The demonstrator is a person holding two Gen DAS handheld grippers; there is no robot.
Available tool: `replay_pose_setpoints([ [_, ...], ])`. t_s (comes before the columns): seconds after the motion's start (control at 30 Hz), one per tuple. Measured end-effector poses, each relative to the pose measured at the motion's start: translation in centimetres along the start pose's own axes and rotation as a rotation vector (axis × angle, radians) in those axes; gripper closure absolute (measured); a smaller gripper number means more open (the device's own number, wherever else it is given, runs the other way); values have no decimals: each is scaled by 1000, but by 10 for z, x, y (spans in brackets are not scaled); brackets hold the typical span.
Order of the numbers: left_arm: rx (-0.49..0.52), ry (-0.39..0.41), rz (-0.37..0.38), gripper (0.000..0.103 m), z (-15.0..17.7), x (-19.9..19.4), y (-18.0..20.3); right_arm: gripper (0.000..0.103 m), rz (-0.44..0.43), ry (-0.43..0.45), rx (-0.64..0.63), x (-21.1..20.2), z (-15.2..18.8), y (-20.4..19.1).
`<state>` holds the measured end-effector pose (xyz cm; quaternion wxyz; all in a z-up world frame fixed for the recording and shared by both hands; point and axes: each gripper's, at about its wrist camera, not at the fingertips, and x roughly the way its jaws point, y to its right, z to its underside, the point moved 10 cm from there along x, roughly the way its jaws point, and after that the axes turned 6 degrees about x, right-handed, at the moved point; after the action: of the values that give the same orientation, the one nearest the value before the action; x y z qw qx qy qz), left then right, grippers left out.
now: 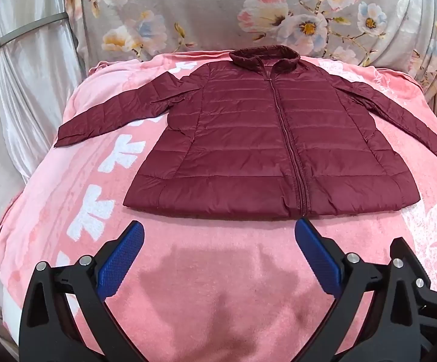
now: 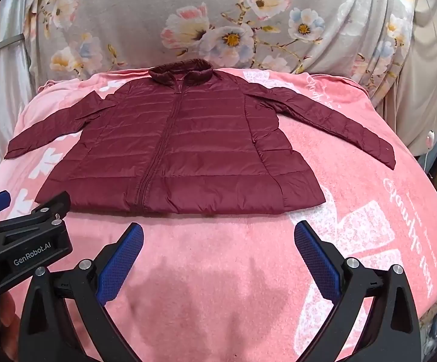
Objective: Fold large clothes
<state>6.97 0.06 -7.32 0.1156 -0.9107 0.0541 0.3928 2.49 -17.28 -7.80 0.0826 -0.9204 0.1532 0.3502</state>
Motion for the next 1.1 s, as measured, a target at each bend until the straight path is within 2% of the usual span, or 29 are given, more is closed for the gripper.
replay_pose_setpoints([
  [0.37, 4, 17, -35, 5, 2, -5, -1, 5, 0, -1, -1, 0, -1, -1],
  [1.1, -9, -2, -18, 5, 1, 1, -7, 5, 3, 3, -1, 0, -6, -1],
])
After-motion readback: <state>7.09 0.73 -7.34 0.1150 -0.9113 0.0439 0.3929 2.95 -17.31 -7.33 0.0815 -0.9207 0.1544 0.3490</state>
